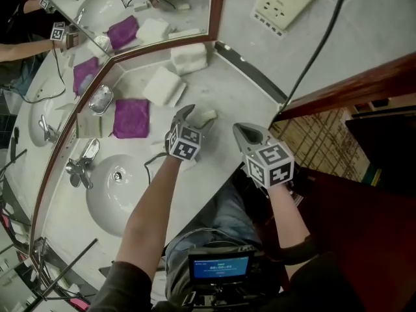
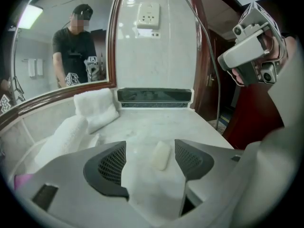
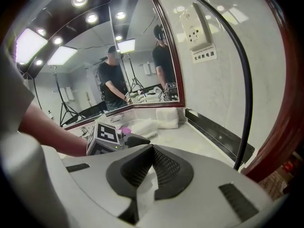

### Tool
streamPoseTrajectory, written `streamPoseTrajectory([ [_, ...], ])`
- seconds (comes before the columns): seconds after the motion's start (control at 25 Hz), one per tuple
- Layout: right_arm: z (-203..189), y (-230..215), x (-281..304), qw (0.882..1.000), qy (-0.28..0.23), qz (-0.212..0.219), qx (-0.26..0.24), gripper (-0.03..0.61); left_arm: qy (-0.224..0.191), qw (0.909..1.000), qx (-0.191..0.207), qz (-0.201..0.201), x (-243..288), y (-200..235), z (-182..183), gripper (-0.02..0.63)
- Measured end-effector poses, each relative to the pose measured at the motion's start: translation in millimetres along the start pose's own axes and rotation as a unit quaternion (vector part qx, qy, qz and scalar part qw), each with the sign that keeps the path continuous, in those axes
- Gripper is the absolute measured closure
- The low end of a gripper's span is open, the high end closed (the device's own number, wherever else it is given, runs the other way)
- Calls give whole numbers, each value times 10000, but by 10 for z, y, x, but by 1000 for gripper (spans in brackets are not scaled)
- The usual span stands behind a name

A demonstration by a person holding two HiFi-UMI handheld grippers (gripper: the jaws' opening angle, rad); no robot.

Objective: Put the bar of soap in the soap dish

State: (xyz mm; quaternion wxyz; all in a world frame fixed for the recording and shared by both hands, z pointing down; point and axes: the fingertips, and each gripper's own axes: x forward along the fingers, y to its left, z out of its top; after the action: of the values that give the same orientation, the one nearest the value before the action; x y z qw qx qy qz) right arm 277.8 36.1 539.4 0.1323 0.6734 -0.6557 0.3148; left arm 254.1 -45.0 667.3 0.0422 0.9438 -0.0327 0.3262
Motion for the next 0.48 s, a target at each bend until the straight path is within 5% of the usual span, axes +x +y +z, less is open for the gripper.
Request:
streamPoseTrajectory([
  [0.24,13,40,-4,10000,-27,-25,-23,572,-265,9996,10,131,-284,11,180,311],
  [0.48,3,119,-124,9999,-121,-100,16,572,-685,9973,98,232,-781,-146,496,455],
])
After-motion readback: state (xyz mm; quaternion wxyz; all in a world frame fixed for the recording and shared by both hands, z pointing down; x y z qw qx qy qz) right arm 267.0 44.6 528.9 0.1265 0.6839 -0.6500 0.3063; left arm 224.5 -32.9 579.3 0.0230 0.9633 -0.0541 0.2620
